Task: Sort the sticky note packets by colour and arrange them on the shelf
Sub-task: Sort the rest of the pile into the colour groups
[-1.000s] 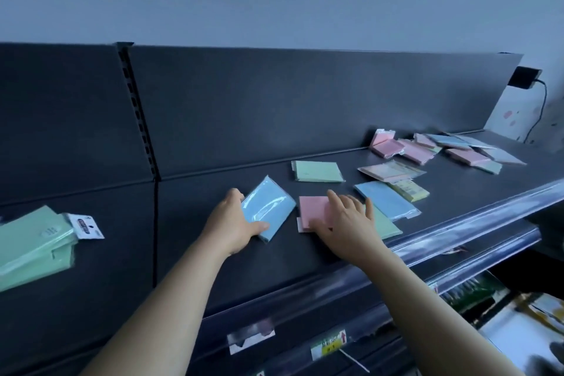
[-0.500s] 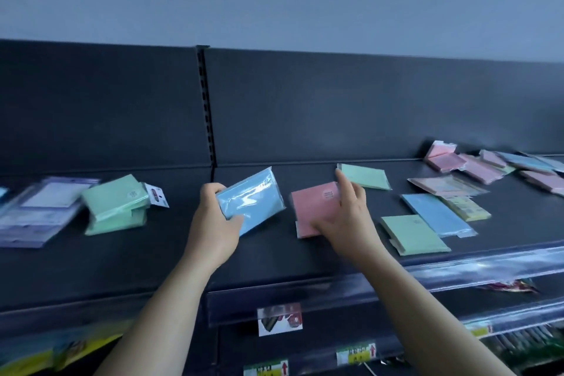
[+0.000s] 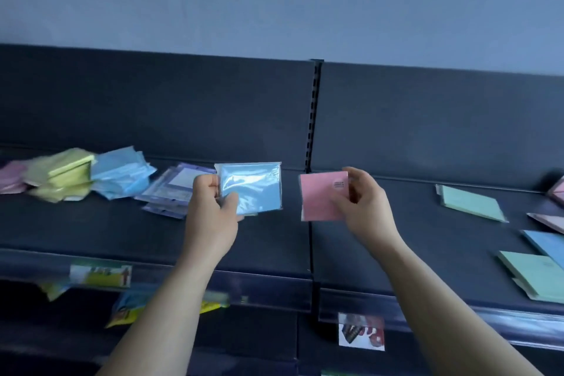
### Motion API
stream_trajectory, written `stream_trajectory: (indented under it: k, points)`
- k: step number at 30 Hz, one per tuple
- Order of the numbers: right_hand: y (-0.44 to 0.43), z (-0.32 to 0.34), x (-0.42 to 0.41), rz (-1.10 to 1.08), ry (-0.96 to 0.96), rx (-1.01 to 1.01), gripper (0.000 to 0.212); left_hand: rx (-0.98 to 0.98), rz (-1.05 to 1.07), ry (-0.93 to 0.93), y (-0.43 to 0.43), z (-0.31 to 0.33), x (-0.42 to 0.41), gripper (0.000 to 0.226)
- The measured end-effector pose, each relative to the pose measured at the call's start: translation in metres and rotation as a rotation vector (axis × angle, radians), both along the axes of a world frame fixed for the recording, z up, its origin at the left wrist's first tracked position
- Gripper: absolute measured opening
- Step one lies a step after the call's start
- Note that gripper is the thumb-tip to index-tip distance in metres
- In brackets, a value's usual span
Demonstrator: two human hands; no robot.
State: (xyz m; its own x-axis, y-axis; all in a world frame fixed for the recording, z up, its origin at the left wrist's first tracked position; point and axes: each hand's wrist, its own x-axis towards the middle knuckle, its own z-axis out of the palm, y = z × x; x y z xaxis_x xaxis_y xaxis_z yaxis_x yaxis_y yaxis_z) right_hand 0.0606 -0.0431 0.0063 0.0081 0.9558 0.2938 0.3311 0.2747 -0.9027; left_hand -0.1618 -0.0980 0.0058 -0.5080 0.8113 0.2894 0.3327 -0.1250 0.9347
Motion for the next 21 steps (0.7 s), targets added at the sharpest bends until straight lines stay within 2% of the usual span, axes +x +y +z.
stream_trajectory:
  k: [5, 13, 21]
  points:
    - [0.002, 0.016, -0.062, 0.036, 0.055, 0.042, 0.028, 0.019, 0.019, -0.041, -0.004, 0.012, -0.058, 0.019]
    - [0.014, 0.031, -0.164, -0.021, 0.150, 0.055, 0.021, -0.008, 0.005, -0.048, 0.003, 0.020, -0.169, 0.019]
    - [0.026, 0.030, -0.232, 0.007, 0.161, 0.015, 0.038, -0.113, 0.126, 0.061, 0.040, 0.027, -0.262, 0.016]
